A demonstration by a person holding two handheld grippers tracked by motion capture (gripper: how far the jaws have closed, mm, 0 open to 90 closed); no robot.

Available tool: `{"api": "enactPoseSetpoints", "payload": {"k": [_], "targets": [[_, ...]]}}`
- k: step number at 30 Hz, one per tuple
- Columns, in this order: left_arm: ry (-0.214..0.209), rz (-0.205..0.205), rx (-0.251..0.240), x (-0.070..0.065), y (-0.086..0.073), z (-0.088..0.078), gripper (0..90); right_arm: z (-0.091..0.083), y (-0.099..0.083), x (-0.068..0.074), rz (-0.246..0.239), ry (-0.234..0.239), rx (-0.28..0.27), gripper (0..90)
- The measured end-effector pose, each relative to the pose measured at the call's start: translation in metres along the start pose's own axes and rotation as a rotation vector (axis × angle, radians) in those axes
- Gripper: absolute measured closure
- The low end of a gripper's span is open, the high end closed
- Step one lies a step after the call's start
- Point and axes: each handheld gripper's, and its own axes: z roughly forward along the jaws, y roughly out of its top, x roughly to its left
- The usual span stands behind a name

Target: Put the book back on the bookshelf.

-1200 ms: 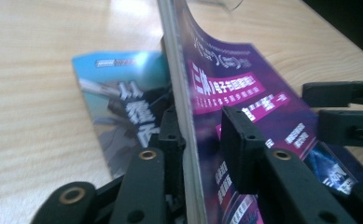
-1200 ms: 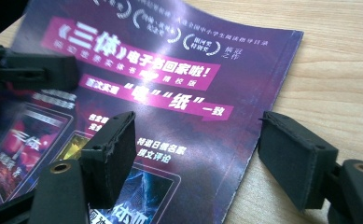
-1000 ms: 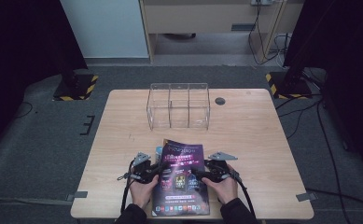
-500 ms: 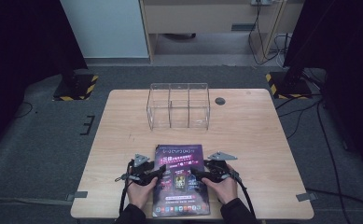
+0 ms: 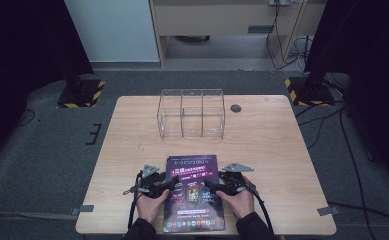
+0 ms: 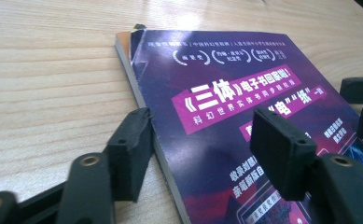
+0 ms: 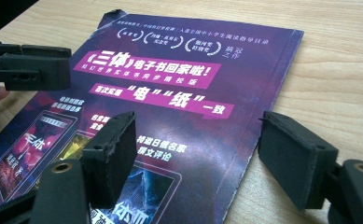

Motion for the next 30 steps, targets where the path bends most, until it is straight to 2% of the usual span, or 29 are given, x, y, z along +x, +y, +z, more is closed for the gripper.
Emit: {"api": "enactPoseSetpoints", "payload": {"k": [3, 5, 8, 9, 11, 14, 16, 18, 21, 26, 27, 30], "targets": [[-0.003, -0.015, -0.006, 0.000, -0.001, -0.001, 41.8, 0.000, 0.000, 0.000, 0.003, -0.002, 0.001, 28.0], [-0.022, -0.027, -0.034, 0.000, -0.002, -0.003, 44.4, 0.000, 0.000, 0.000, 0.010, -0.010, 0.001, 27.0], [-0.053, -0.023, -0.072, -0.002, -0.001, -0.008, 45.1, -0.001, 0.000, -0.001, 0.017, -0.018, -0.006, 26.8], [-0.070, -0.027, -0.087, -0.002, 0.000, -0.010, 46.6, -0.001, 0.000, -0.002, 0.020, -0.018, -0.009, 26.8], [-0.145, -0.046, -0.128, -0.004, 0.002, -0.015, 48.8, -0.001, 0.000, -0.002, 0.022, -0.015, -0.008, 26.9], [-0.213, -0.025, -0.118, -0.009, 0.003, -0.013, 48.9, -0.001, 0.000, -0.002, 0.022, -0.015, -0.008, 26.8], [-0.208, 0.005, -0.075, -0.014, 0.000, -0.006, 48.0, -0.001, 0.000, -0.003, 0.022, -0.012, -0.009, 26.9], [-0.169, 0.043, -0.055, -0.018, -0.002, -0.001, 46.9, -0.001, 0.000, -0.003, 0.026, -0.010, -0.008, 26.8], [-0.157, 0.034, -0.046, -0.016, -0.002, 0.001, 48.5, -0.001, 0.000, -0.003, 0.027, -0.009, -0.008, 26.9], [-0.120, 0.041, -0.038, -0.012, -0.002, 0.001, 65.5, -0.001, 0.000, -0.003, 0.024, -0.009, -0.008, 26.9], [-0.119, 0.036, -0.039, -0.010, -0.001, 0.001, 70.5, -0.001, 0.000, -0.003, 0.024, -0.009, -0.008, 26.9], [-0.140, 0.017, -0.035, -0.009, 0.000, 0.000, 78.3, -0.001, 0.000, -0.003, 0.021, -0.009, -0.009, 26.9]]}}
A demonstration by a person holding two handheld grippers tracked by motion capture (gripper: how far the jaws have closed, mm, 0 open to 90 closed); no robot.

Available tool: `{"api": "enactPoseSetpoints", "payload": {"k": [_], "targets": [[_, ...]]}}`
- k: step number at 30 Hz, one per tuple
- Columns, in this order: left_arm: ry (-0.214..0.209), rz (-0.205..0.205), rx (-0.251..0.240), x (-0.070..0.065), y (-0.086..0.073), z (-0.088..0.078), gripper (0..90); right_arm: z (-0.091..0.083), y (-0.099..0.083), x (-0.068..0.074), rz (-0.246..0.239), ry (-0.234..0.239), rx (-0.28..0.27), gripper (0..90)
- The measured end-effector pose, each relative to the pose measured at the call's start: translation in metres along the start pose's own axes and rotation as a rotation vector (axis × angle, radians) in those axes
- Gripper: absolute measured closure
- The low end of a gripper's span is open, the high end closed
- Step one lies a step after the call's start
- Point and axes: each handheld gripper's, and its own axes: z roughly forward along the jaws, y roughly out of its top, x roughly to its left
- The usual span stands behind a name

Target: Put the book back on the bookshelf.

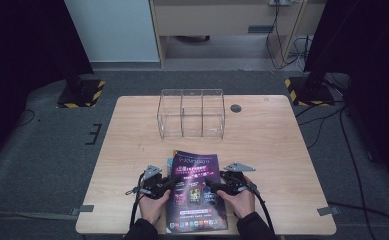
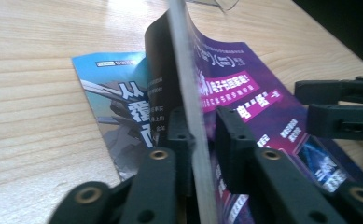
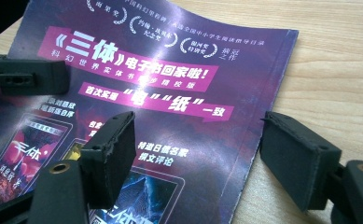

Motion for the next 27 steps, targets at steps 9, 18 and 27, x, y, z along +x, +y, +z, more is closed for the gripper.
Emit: {"api": "enactPoseSetpoints", "payload": {"k": [9, 18, 27], "targets": [[-0.040, 0.044, -0.048, -0.012, 0.008, -0.009, 84.0, -0.002, 0.000, -0.003, -0.012, 0.002, 0.009, 32.9], [-0.078, 0.073, -0.128, -0.023, 0.019, -0.026, 84.1, -0.017, 0.009, -0.010, -0.028, 0.031, -0.039, 27.3], [-0.110, 0.098, -0.226, -0.031, 0.033, -0.048, 84.1, -0.025, 0.017, -0.013, -0.048, 0.085, -0.055, 24.8]]}}
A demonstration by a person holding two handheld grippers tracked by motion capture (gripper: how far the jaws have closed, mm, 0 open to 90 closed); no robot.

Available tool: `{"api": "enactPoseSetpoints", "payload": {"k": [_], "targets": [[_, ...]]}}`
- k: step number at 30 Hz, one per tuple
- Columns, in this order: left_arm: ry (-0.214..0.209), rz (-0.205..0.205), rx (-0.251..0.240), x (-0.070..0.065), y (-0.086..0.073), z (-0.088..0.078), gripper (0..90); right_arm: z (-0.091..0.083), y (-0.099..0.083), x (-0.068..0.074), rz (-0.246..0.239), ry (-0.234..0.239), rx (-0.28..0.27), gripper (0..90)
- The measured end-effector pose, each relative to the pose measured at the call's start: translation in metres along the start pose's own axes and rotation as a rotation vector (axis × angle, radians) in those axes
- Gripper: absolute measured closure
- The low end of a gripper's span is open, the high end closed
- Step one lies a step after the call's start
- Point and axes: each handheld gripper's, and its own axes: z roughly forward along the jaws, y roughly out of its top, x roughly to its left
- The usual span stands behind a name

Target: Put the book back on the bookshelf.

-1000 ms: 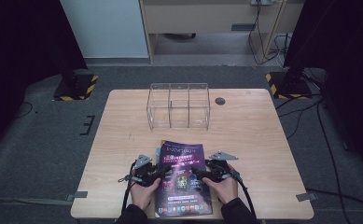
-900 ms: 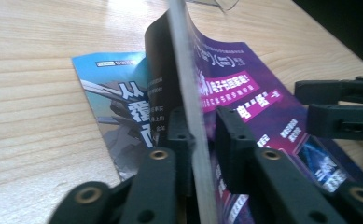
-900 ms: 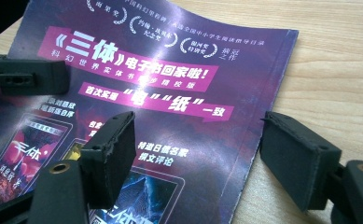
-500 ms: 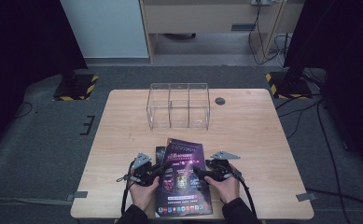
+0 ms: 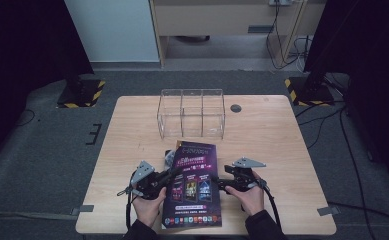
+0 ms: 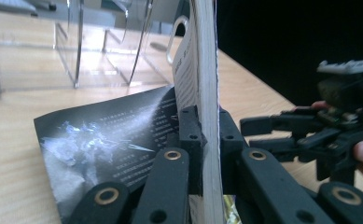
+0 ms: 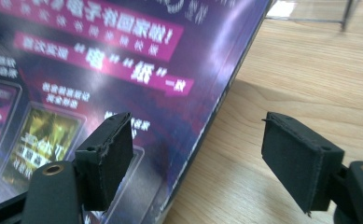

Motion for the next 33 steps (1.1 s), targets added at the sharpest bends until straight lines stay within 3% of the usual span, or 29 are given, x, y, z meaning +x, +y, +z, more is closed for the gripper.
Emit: {"api": "enactPoseSetpoints", "payload": {"k": [9, 17, 24, 31, 33], "targets": [[-0.005, 0.019, -0.032, -0.003, 0.007, -0.007, 84.1, 0.012, 0.004, 0.010, -0.029, 0.081, 0.034, 23.5], [-0.005, 0.022, -0.030, -0.002, 0.007, -0.007, 84.1, 0.023, 0.001, 0.010, 0.022, 0.170, 0.077, 24.5], [0.002, 0.022, -0.019, -0.001, 0.004, -0.005, 84.1, 0.031, -0.003, 0.010, 0.070, 0.245, 0.124, 33.2], [0.016, 0.020, -0.015, 0.000, 0.002, -0.004, 84.1, 0.034, -0.005, 0.010, 0.119, 0.243, 0.139, 41.4], [0.019, 0.019, -0.016, 0.001, 0.003, -0.004, 84.1, 0.032, -0.006, 0.009, 0.161, 0.247, 0.128, 47.0]]}}
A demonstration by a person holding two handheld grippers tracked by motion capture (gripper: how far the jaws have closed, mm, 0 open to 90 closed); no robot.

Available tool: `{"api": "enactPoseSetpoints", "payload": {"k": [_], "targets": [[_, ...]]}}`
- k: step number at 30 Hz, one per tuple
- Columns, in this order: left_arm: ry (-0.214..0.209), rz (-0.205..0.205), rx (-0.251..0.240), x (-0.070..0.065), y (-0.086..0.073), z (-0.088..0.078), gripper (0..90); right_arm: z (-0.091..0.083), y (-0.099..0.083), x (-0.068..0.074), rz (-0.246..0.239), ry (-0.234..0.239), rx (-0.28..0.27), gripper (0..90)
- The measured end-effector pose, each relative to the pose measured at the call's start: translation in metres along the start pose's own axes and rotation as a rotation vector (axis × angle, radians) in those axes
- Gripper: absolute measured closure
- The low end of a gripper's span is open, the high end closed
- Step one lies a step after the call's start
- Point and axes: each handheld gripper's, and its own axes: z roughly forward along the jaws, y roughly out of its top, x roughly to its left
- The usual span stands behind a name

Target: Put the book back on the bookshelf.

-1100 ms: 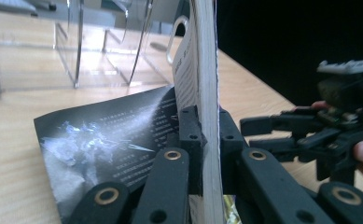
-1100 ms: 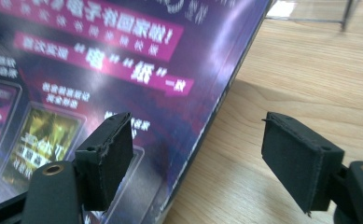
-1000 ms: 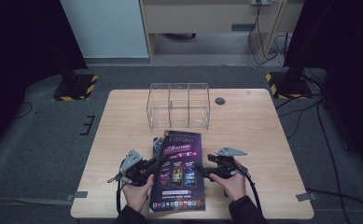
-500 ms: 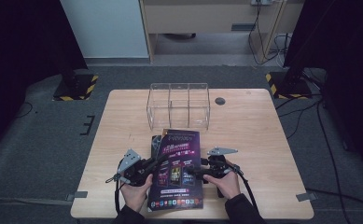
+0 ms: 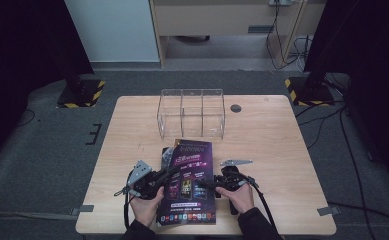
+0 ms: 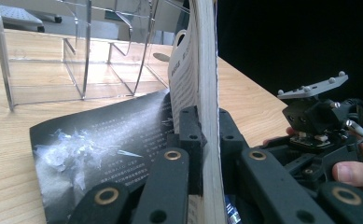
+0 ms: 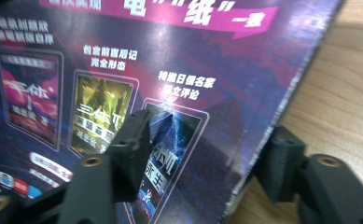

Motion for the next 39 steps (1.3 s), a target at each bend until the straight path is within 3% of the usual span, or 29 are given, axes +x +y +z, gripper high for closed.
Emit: {"api": "enactPoseSetpoints", "payload": {"k": [7, 14, 22, 28, 33, 39], "targets": [[0.014, -0.012, -0.008, 0.005, -0.001, -0.001, 84.0, -0.010, 0.001, 0.001, 0.082, 0.046, -0.061, 72.7], [0.034, -0.015, -0.010, 0.010, -0.002, -0.002, 84.0, -0.015, 0.002, 0.005, 0.101, 0.055, -0.087, 76.7], [0.075, -0.028, 0.004, 0.017, -0.006, -0.001, 83.7, -0.024, 0.006, 0.010, 0.161, 0.073, -0.107, 83.1], [0.089, -0.043, 0.011, 0.024, -0.008, 0.000, 81.8, -0.030, 0.009, 0.016, 0.152, 0.086, -0.134, 84.2], [0.108, -0.060, 0.028, 0.030, -0.011, 0.001, 73.4, -0.035, 0.013, 0.019, 0.129, 0.103, -0.142, 84.3], [0.133, -0.070, 0.043, 0.035, -0.014, 0.003, 56.3, -0.041, 0.020, 0.027, 0.115, 0.136, -0.142, 84.4]]}}
